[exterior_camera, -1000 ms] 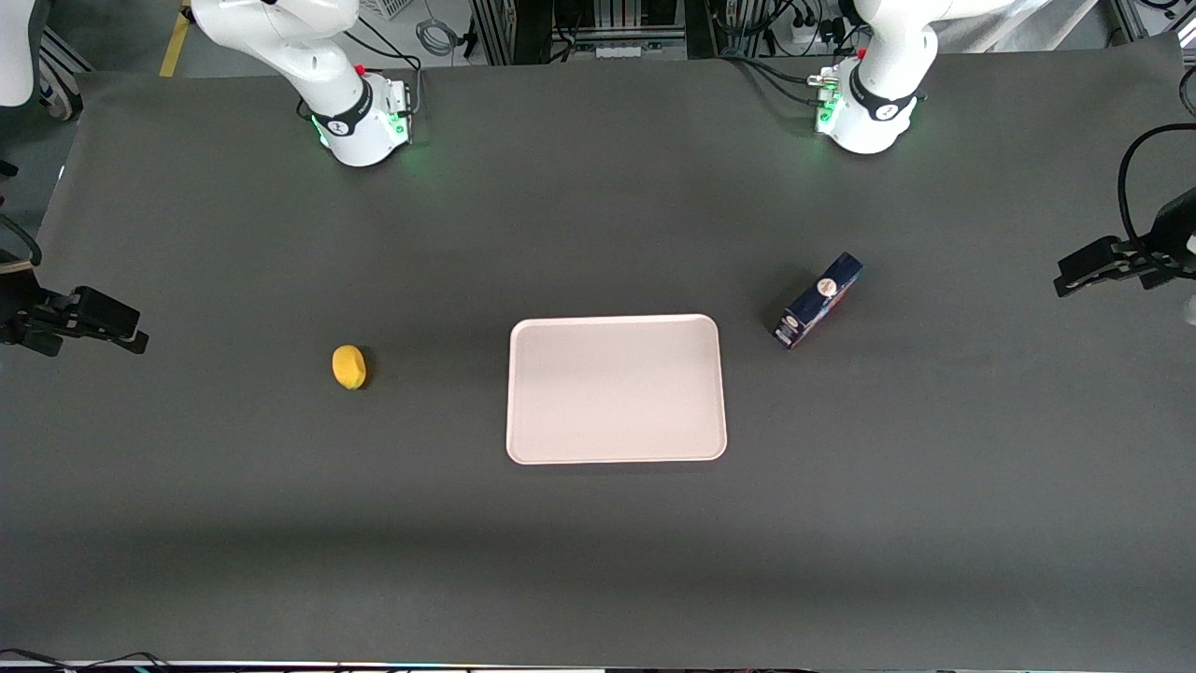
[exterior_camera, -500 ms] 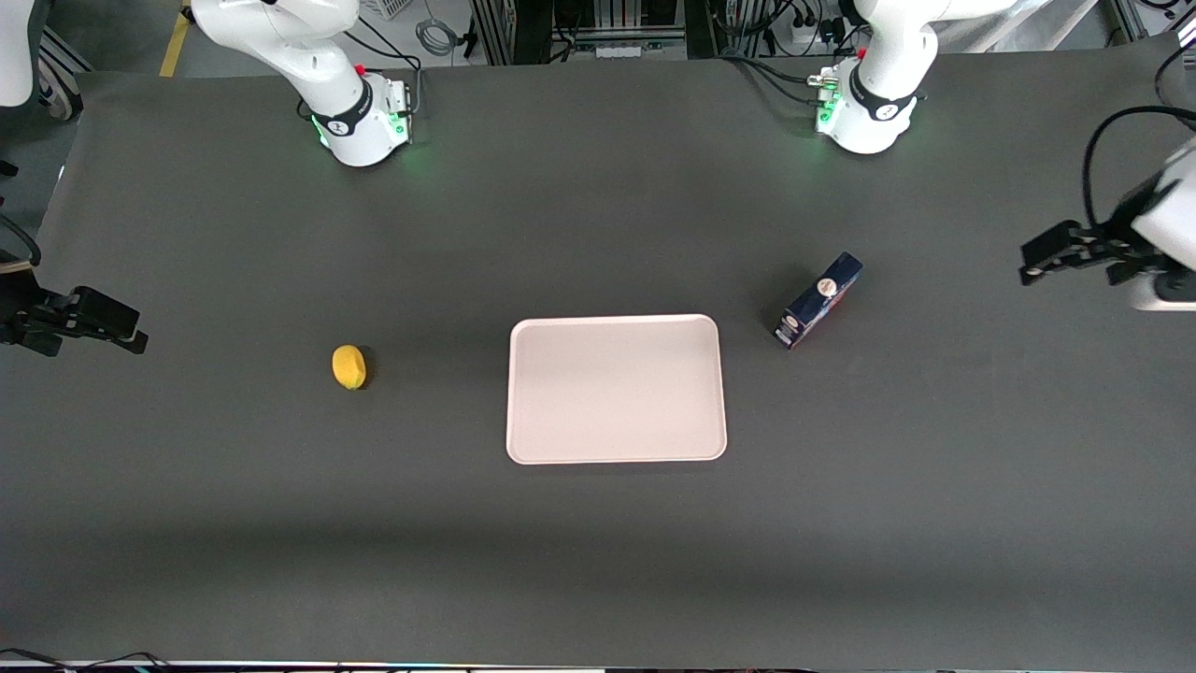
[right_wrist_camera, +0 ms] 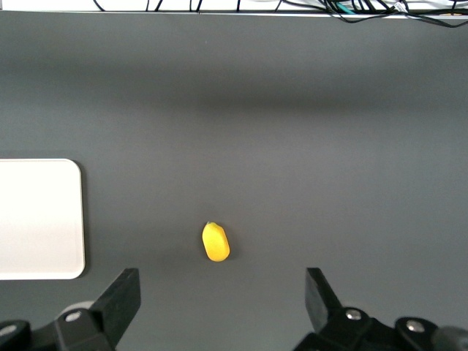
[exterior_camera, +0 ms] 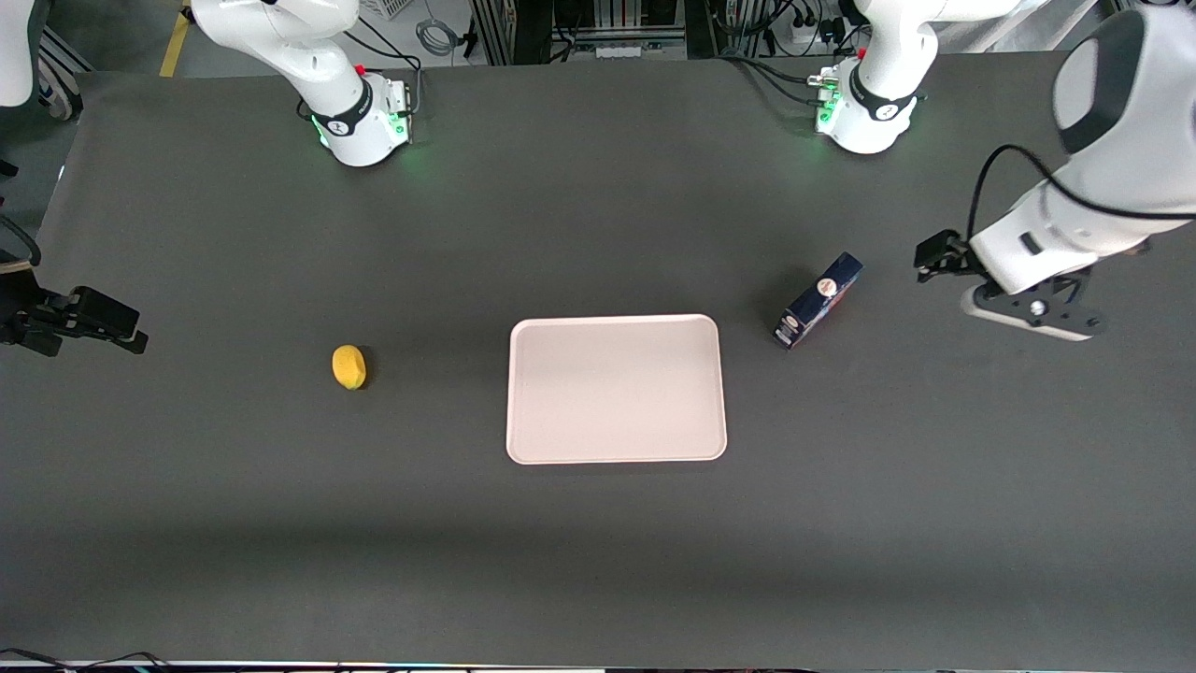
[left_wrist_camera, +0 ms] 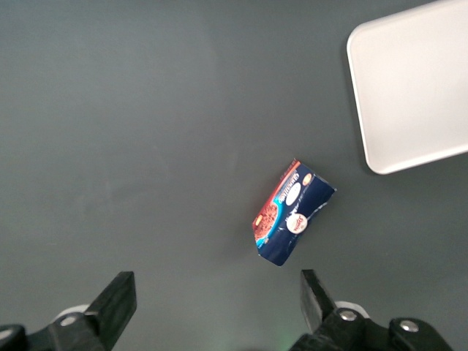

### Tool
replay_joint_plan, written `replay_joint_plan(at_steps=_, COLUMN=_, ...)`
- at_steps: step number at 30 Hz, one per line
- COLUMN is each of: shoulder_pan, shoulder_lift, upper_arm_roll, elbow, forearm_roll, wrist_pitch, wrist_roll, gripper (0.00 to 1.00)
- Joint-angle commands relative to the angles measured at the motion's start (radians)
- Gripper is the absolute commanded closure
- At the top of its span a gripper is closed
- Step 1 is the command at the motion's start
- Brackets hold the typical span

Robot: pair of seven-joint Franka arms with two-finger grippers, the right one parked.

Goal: Place cookie box on tray

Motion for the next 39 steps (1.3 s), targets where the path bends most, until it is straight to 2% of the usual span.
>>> replay_joint_plan(at_steps=1, shoulder_pan=0.0, shoulder_lift=-0.078, upper_arm_roll=-0.047, elbow=-0.194, forearm_roll=-0.014, wrist_pitch=0.145, wrist_roll=0.024, gripper=0.0)
replay_joint_plan(at_steps=7, shoulder_pan=0.001, shoulder_lift=-0.104, upper_arm_roll=-0.109, elbow=-0.309, forearm_roll=-0.009, wrist_pitch=0.23, wrist_roll=0.024, gripper=0.0)
replay_joint_plan(at_steps=15, shoulder_pan=0.007, shoulder_lift=-0.144, upper_arm_roll=-0.202, elbow=-0.516, forearm_roll=-0.008, wrist_pitch=0.457, wrist_roll=0.024, gripper=0.0)
replay_joint_plan(at_steps=21, shoulder_pan=0.007, shoulder_lift=-0.155, upper_arm_roll=-0.212, elbow=-0.678, forearm_roll=-0.008, wrist_pitch=0.689, wrist_roll=0.032, gripper=0.0)
replay_joint_plan(at_steps=29, shoulder_pan=0.009, shoulder_lift=-0.109, upper_arm_roll=-0.215, elbow=-0.741, forearm_roll=-0.008, wrist_pitch=0.813, wrist_roll=0.09, gripper=0.0)
replay_joint_plan(at_steps=39, shoulder_pan=0.007, shoulder_lift=-0.046, upper_arm_roll=-0.215, elbow=-0.743, forearm_roll=-0.009, wrist_pitch=0.847, wrist_roll=0.092, gripper=0.0)
